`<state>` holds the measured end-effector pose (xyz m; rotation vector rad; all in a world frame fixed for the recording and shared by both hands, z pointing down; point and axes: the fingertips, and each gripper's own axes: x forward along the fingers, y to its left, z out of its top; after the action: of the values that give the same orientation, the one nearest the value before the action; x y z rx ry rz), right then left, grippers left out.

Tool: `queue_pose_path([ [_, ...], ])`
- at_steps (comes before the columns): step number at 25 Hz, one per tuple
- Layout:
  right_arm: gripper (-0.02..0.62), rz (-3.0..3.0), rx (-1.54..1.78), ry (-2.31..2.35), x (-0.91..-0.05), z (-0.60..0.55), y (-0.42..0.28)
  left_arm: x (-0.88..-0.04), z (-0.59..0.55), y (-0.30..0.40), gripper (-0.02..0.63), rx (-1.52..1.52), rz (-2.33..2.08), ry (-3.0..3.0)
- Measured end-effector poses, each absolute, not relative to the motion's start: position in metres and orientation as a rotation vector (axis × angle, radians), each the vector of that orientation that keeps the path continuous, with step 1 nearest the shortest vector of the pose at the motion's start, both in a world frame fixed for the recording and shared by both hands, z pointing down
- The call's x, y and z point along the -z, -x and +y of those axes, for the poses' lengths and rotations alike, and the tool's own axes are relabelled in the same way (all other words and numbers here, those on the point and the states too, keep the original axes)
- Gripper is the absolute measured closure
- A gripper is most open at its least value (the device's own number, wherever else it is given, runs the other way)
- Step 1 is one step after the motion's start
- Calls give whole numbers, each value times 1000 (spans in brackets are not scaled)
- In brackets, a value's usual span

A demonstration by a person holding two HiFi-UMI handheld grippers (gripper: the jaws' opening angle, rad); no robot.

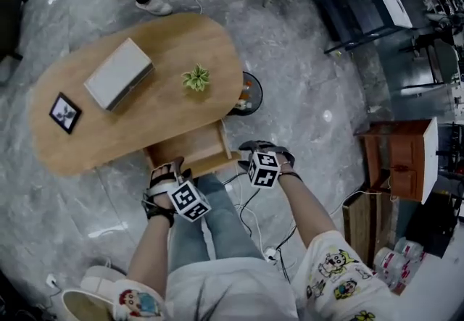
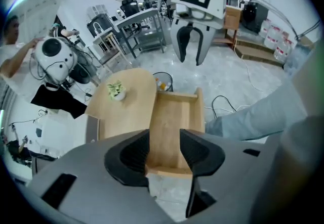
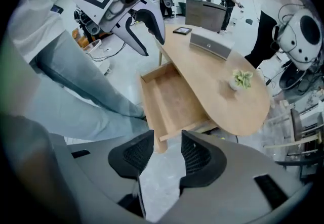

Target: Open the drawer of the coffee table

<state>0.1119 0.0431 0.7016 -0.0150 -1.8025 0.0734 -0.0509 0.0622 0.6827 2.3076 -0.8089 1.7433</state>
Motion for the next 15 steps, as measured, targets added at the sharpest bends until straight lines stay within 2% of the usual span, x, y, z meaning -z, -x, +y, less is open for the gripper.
queue_pose_path([
  [9, 446, -2013, -27, -256, -578, 12, -47, -576, 43, 88, 430, -1629, -1130, -2313],
  [15, 441, -2229, -39, -477, -477, -11, -25, -493, 33, 101, 430, -1451, -1389, -2274],
])
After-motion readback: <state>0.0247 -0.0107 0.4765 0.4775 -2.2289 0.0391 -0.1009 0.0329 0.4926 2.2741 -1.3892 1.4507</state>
